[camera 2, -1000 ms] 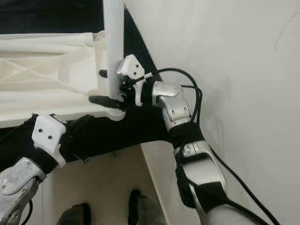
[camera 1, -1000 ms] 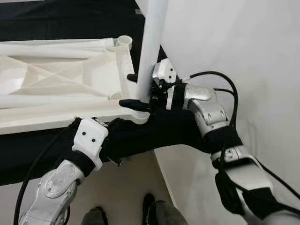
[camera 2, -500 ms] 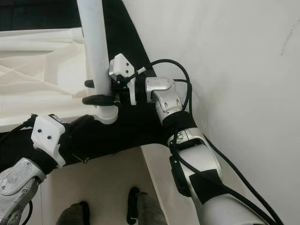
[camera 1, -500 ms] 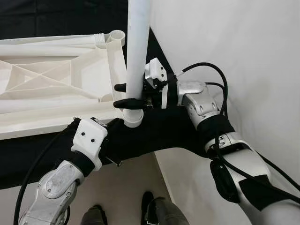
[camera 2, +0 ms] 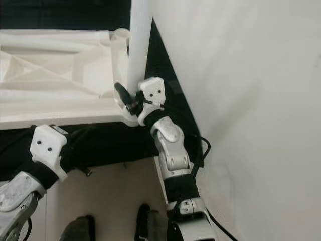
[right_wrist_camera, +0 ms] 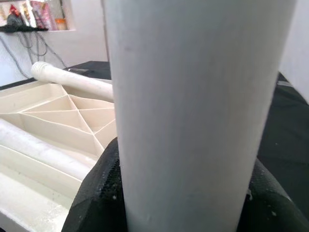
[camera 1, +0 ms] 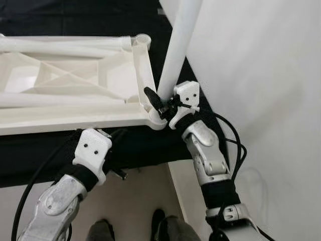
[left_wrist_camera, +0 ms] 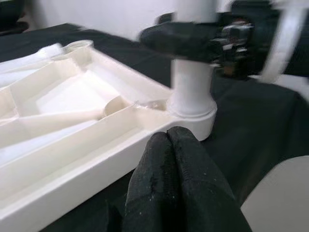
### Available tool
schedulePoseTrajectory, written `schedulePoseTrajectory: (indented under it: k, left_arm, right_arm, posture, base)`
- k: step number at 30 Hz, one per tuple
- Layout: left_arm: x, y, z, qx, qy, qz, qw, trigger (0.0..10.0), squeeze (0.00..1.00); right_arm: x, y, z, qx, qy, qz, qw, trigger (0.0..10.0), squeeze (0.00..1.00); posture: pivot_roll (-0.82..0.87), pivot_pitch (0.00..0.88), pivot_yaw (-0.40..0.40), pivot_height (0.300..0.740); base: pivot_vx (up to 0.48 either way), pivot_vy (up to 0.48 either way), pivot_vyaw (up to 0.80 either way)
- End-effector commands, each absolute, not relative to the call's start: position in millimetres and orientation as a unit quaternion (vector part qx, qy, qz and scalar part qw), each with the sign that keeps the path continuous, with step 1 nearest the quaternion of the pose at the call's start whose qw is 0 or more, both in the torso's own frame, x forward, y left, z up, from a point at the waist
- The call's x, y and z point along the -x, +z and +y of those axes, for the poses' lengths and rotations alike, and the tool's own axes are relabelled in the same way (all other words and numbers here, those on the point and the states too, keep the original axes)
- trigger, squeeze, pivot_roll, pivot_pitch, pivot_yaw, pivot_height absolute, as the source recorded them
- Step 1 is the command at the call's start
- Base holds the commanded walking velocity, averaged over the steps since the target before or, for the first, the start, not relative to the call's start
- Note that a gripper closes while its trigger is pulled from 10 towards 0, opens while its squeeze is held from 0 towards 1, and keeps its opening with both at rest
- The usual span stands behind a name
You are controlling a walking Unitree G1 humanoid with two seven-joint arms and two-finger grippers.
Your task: Building children table
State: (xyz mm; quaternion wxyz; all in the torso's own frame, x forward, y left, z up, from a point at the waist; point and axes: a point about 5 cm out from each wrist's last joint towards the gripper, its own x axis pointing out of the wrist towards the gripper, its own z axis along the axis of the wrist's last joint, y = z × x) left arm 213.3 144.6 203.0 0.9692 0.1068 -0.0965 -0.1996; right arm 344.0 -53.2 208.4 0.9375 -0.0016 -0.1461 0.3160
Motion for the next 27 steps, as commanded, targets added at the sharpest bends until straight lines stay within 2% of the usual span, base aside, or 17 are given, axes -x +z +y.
schedulePoseTrajectory:
  k: [1, 2, 4, 5, 6, 10, 12, 13, 14, 15, 16, 19, 20, 24, 27]
  left_arm:
    - [-213, 200, 142, -0.114, -0.205, -0.089, 0.968, 10.0, 0.00]
    - [-213, 200, 142, -0.114, -0.206, -0.089, 0.968, 10.0, 0.00]
    - [-213, 200, 142, -0.114, -0.205, -0.089, 0.968, 10.0, 0.00]
    - [-213, 200, 144, -0.115, -0.203, -0.089, 0.968, 10.0, 0.00]
    - [-213, 201, 145, -0.115, -0.201, -0.089, 0.969, 10.0, 0.00]
    - [-214, 201, 145, -0.116, -0.200, -0.090, 0.969, 10.0, 0.00]
    - [-213, 201, 144, -0.116, -0.205, -0.089, 0.968, 10.0, 0.00]
    - [-213, 201, 144, -0.116, -0.205, -0.089, 0.968, 10.0, 0.00]
    - [-213, 201, 144, -0.116, -0.205, -0.089, 0.968, 10.0, 0.00]
    - [-213, 201, 144, -0.116, -0.204, -0.088, 0.968, 10.0, 0.00]
    - [-213, 201, 144, -0.116, -0.204, -0.088, 0.968, 10.0, 0.00]
    - [-213, 201, 145, -0.117, -0.203, -0.087, 0.968, 10.0, 0.00]
    - [-213, 201, 144, -0.117, -0.204, -0.087, 0.968, 10.0, 0.00]
    - [-212, 201, 144, -0.117, -0.202, -0.087, 0.969, 10.0, 0.00]
    - [-211, 201, 145, -0.117, -0.200, -0.086, 0.969, 10.0, 0.00]
  right_arm:
    - [-347, 182, -54, 0.015, 0.329, -0.086, 0.940, 0.0, 0.00]
    - [-351, 183, -56, 0.021, 0.333, -0.085, 0.939, 3.6, 0.00]
    - [-352, 184, -58, 0.025, 0.336, -0.083, 0.938, 3.6, 0.00]
    - [-353, 188, -58, 0.030, 0.353, -0.095, 0.930, 10.0, 0.00]
    - [-355, 193, -58, 0.025, 0.378, -0.105, 0.920, 10.0, 1.00]
    - [-355, 204, -57, 0.019, 0.403, -0.117, 0.908, 10.0, 1.00]
    - [-353, 227, -58, 0.035, 0.471, -0.137, 0.871, 10.0, 1.00]
    - [-353, 227, -58, 0.035, 0.471, -0.137, 0.871, 10.0, 1.00]
    - [-353, 231, -59, 0.044, 0.489, -0.140, 0.860, 10.0, 0.93]
    - [-354, 235, -60, 0.070, 0.520, -0.141, 0.840, 10.0, 0.00]
    - [-354, 235, -60, 0.070, 0.520, -0.141, 0.840, 10.0, 0.00]
    - [-358, 241, -63, 0.121, 0.593, -0.121, 0.787, 10.0, 0.00]
    - [-359, 242, -64, 0.127, 0.606, -0.115, 0.777, 10.0, 0.00]
    - [-365, 247, -67, 0.142, 0.631, -0.099, 0.756, 10.0, 0.00]
    - [-369, 248, -67, 0.156, 0.635, -0.085, 0.752, 10.0, 0.00]
  posture:
    - [0.10, 0.253, -0.151, 0.740]
    - [0.10, 0.253, -0.151, 0.740]
    - [0.10, 0.254, -0.147, 0.740]
    - [0.10, 0.254, -0.146, 0.740]
    - [0.10, 0.254, -0.142, 0.740]
    - [0.11, 0.256, -0.137, 0.740]
    - [0.12, 0.259, -0.135, 0.740]
    - [0.12, 0.259, -0.135, 0.740]
    - [0.12, 0.259, -0.135, 0.740]
    - [0.12, 0.259, -0.135, 0.740]
    - [0.12, 0.259, -0.135, 0.740]
    - [0.12, 0.263, -0.141, 0.740]
    - [0.12, 0.263, -0.141, 0.740]
    - [0.13, 0.271, -0.147, 0.740]
    - [0.13, 0.274, -0.148, 0.740]
  base:
    - [0.000, 0.000, 0.00]
    - [0.000, 0.000, 0.00]
    - [0.000, 0.000, 0.00]
    - [0.000, 0.000, 0.00]
    - [0.000, 0.000, 0.00]
    - [0.000, 0.000, 0.00]
    - [0.000, 0.000, 0.00]
    - [0.000, 0.000, 0.00]
    - [0.000, 0.000, 0.00]
    - [0.000, 0.000, 0.00]
    - [0.000, 0.000, 0.00]
    - [0.000, 0.000, 0.00]
    - [0.000, 0.000, 0.00]
    - [0.000, 0.000, 0.00]
    - [0.000, 0.000, 0.00]
